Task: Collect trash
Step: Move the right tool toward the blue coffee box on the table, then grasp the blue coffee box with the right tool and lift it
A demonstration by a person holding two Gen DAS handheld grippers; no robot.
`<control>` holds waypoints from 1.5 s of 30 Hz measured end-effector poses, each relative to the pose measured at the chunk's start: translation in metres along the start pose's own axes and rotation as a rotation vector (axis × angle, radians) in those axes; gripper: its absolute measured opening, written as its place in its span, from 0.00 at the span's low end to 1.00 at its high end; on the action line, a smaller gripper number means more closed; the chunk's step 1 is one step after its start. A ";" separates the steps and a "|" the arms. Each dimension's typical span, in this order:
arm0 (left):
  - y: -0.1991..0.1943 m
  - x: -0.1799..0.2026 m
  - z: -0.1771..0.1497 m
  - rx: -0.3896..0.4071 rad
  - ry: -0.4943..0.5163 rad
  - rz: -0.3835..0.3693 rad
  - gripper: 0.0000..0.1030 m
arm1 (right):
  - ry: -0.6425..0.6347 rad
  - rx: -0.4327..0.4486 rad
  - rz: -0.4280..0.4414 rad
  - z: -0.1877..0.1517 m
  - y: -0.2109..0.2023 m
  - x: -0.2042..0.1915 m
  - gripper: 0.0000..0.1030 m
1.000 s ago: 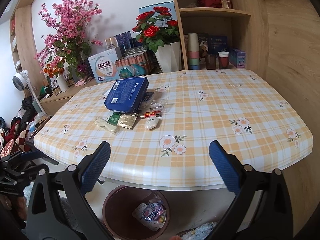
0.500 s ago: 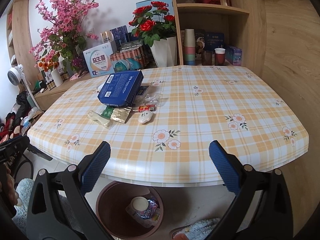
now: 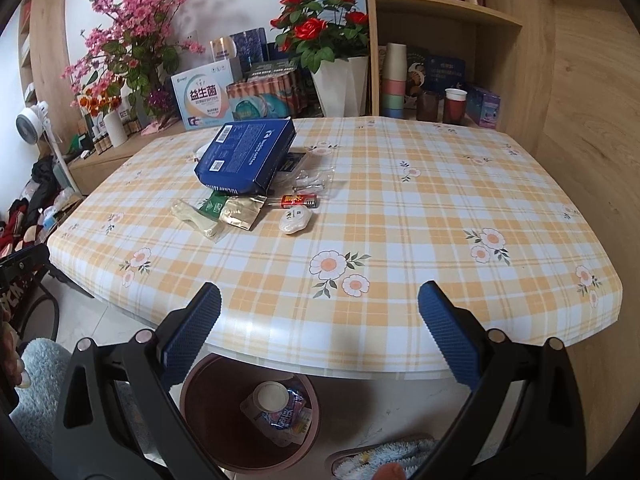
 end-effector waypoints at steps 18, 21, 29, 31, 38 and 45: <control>0.052 0.011 0.040 -0.026 0.019 -0.042 0.94 | -0.061 -0.067 0.151 0.080 0.072 -0.030 0.95; 0.069 0.014 0.051 -0.027 0.029 -0.049 0.94 | -0.037 -0.084 0.177 0.100 0.101 -0.032 0.94; 0.112 0.015 0.068 -0.050 0.006 -0.067 0.94 | 0.114 -0.141 0.310 0.125 0.181 -0.043 0.65; 0.119 0.015 0.070 -0.053 0.010 -0.066 0.94 | 0.149 -0.124 0.332 0.137 0.197 -0.043 0.65; 0.136 0.014 0.071 -0.070 -0.004 -0.071 0.93 | 0.228 -0.156 0.360 0.154 0.244 -0.042 0.66; 0.145 0.012 0.062 -0.101 -0.013 -0.079 0.89 | 0.286 -0.172 0.431 0.153 0.263 -0.047 0.66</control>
Point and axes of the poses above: each gripper's, at about its wrist camera, not at the fingertips, and y roughly the way its jaws point, x to its right, z to its top, the point moved 7 cm from there along y, roughly the way its jaws point
